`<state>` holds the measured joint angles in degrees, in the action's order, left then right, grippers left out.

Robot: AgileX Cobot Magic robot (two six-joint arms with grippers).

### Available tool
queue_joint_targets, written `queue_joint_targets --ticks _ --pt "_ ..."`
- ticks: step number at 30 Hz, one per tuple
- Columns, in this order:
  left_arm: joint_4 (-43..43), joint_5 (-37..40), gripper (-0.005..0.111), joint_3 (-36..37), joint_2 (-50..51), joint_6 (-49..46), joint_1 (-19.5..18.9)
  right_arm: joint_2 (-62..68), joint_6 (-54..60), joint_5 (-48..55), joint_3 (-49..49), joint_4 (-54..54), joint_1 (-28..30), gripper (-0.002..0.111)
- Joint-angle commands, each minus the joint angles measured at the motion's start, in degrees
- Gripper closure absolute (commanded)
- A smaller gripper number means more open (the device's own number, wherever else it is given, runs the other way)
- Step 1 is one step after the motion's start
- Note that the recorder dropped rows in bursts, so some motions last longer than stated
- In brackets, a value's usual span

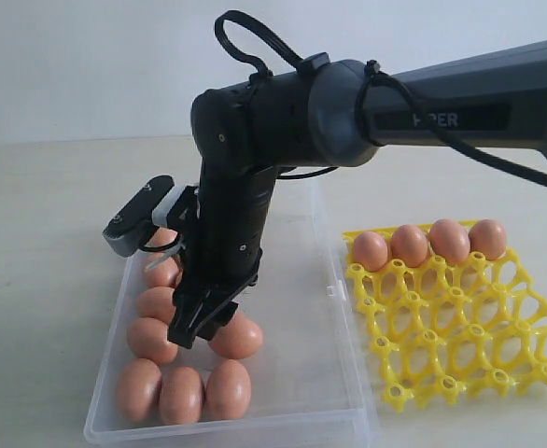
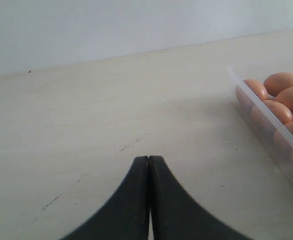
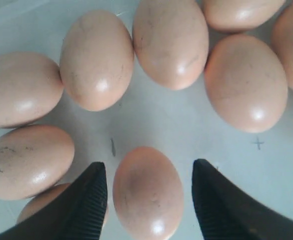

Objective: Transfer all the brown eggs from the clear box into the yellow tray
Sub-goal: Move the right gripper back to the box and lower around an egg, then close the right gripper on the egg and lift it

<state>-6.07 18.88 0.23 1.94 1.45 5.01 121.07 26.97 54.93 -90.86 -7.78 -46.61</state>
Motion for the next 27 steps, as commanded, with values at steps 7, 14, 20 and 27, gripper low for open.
queue_joint_targets --ticks 7,14,20,27 --pt "0.1 -0.8 0.107 -0.2 0.0 0.2 0.2 3.6 1.1 -0.6 -0.4 1.4 0.0 0.057" --pt "0.1 -0.8 0.107 -0.2 0.0 0.2 0.2 5.0 1.3 -0.2 -0.4 1.4 0.0 0.057" --pt "0.1 -0.8 0.107 -0.2 0.0 0.2 0.2 5.0 -0.4 1.8 -0.4 1.4 0.0 0.078" --pt "0.1 -0.8 0.107 -0.2 0.0 0.2 0.2 2.9 -1.7 -2.3 -0.2 -1.8 0.0 0.108"
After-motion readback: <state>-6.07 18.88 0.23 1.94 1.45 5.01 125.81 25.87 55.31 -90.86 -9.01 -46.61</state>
